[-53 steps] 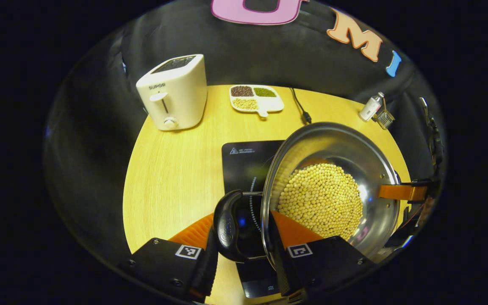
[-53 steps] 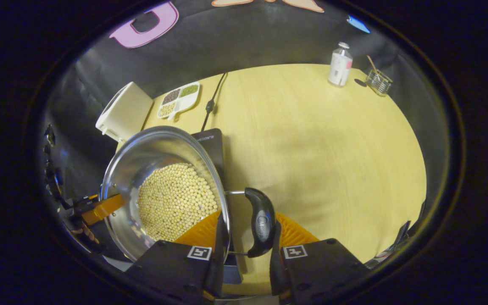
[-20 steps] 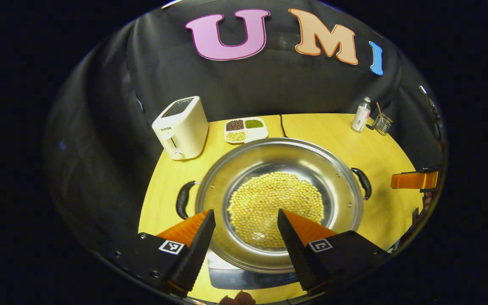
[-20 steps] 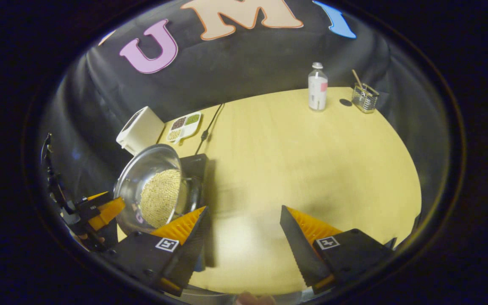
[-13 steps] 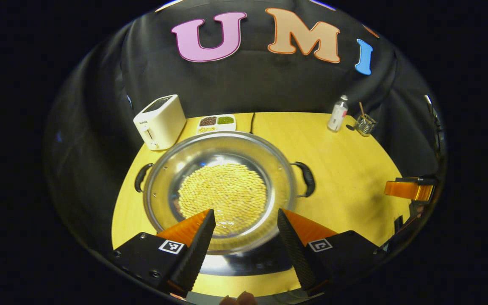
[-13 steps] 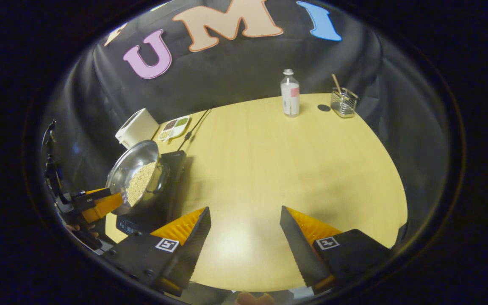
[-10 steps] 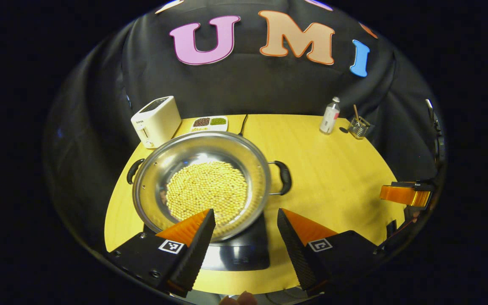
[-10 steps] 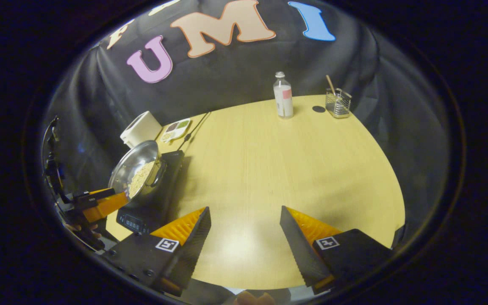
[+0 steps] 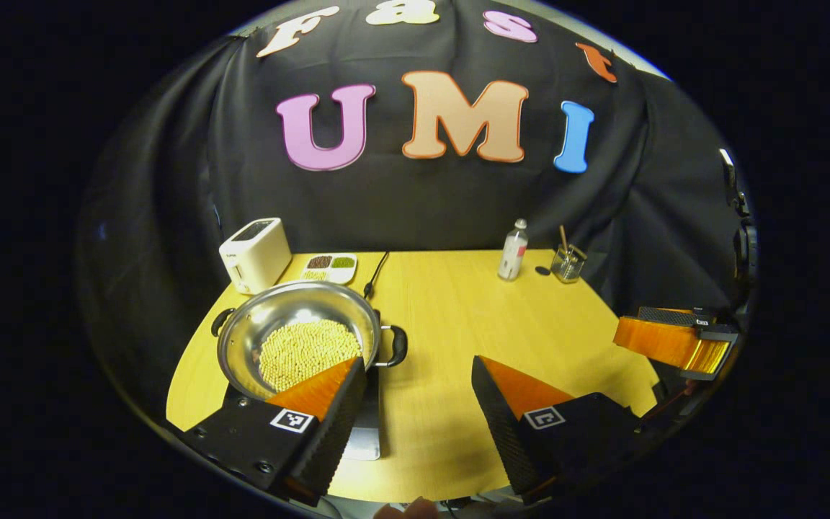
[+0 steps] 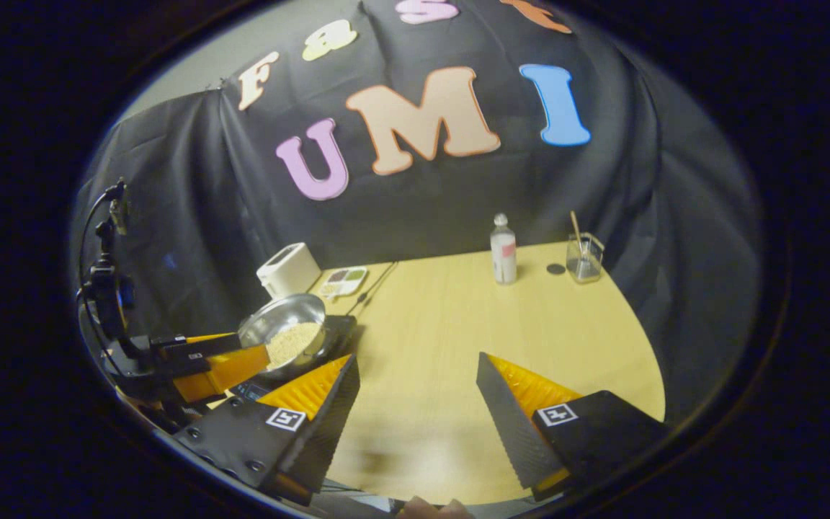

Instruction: First push the handle of the pot to place it horizontally, then grasp the pot with both hands and set it on the induction cooktop.

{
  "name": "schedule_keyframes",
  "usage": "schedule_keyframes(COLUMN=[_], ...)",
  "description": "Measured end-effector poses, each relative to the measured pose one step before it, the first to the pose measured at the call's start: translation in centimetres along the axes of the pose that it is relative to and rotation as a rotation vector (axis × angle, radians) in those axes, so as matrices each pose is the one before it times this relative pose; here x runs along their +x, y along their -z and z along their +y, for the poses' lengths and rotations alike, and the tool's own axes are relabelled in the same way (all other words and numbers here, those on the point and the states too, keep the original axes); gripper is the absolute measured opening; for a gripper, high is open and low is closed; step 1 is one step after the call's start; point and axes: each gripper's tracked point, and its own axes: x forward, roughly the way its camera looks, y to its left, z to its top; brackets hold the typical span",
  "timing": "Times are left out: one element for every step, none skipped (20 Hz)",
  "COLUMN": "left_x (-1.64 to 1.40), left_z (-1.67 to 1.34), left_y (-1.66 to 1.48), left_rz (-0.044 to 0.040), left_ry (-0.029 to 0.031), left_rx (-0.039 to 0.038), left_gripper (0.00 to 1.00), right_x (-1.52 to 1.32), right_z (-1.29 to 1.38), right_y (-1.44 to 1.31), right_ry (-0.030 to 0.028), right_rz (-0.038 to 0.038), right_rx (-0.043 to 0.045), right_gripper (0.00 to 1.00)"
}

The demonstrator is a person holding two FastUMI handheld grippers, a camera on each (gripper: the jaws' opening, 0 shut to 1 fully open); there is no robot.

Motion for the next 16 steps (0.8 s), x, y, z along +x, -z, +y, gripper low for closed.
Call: schedule_keyframes(left_x=[-0.798, -0.845, -0.916, -0.955, -0.948, -0.929, -1.019, -1.134, -1.096, -1.385, -0.98, -0.77, -0.671, -0.565, -0.646, -0.643], left_z=[-0.171, -0.063, 0.005, 0.028, -0.063, 0.186, 0.22, 0.215, 0.18, -0.104, 0.126, 0.28, 0.245, 0.262, 0.411, 0.447], left_y=[-1.189, -1.132, -1.307, -1.123, -1.131, -0.871, -1.017, -1.119, -1.24, -1.518, -1.201, -0.875, -0.83, -0.857, -1.125, -0.853], left_rz=[-0.02778, -0.02995, -0.03389, -0.0329, -0.02823, -0.03021, -0.02602, -0.03143, -0.03222, -0.03483, -0.02838, -0.02211, -0.02219, -0.02213, -0.02525, -0.01636], left_ry=[0.0055, 0.00176, 0.00119, 0.00339, 0.00459, -0.00279, -0.00348, -0.00488, -0.00174, 0.00251, 0.00263, 0.00034, -0.00044, -0.00614, -0.01227, -0.01467], left_rx=[0.00291, 0.00656, 0.00983, 0.00347, 0.00174, -0.00107, -0.0005, -0.00368, -0.00565, -0.00628, -0.00809, -0.00525, -0.00253, 0.00071, 0.00216, 0.00188], left_gripper=[0.9, 0.9, 0.9, 0.87, 0.9, 0.89, 0.89, 0.89, 0.89, 0.89, 0.89, 0.92, 0.89, 0.92, 0.89, 0.89], right_x=[-0.808, -0.705, -0.691, -0.664, -0.953, -0.858, -0.796, -1.027, -0.927, -0.96, -1.054, -1.103, -0.877, -0.737, -0.779, -0.551], right_z=[0.453, 0.441, 0.422, 0.626, 0.802, 0.478, 0.358, 0.47, 0.446, 0.273, 0.151, -0.207, -0.314, -0.316, -0.322, -0.067], right_y=[-1.217, -1.293, -1.295, -1.074, -1.034, -1.136, -1.222, -1.339, -1.345, -1.402, -1.218, -1.132, -1.193, -1.243, -1.115, -0.773], right_ry=[0.00049, 0.00283, 0.00451, -0.00182, -0.00089, 0.00328, 0.00731, 0.01025, 0.01244, 0.01555, 0.01402, 0.02373, 0.02447, 0.01882, 0.01543, 0.0104], right_rz=[-0.03029, -0.03321, -0.02681, -0.02416, -0.0225, -0.02455, -0.02556, -0.02877, -0.03207, -0.03423, -0.02976, -0.0293, -0.0334, -0.03461, -0.02211, -0.00729], right_rx=[-0.00419, -0.0042, -0.00342, 0.00194, 0.00087, -0.00195, -0.00194, -0.00261, -0.00414, -0.00958, -0.01405, -0.02085, -0.02356, -0.02599, -0.03075, -0.01538], right_gripper=[0.93, 0.93, 0.93, 1.0, 1.0, 0.99, 0.93, 0.93, 0.92, 0.92, 0.92, 0.92, 0.92, 0.93, 0.92, 0.92])
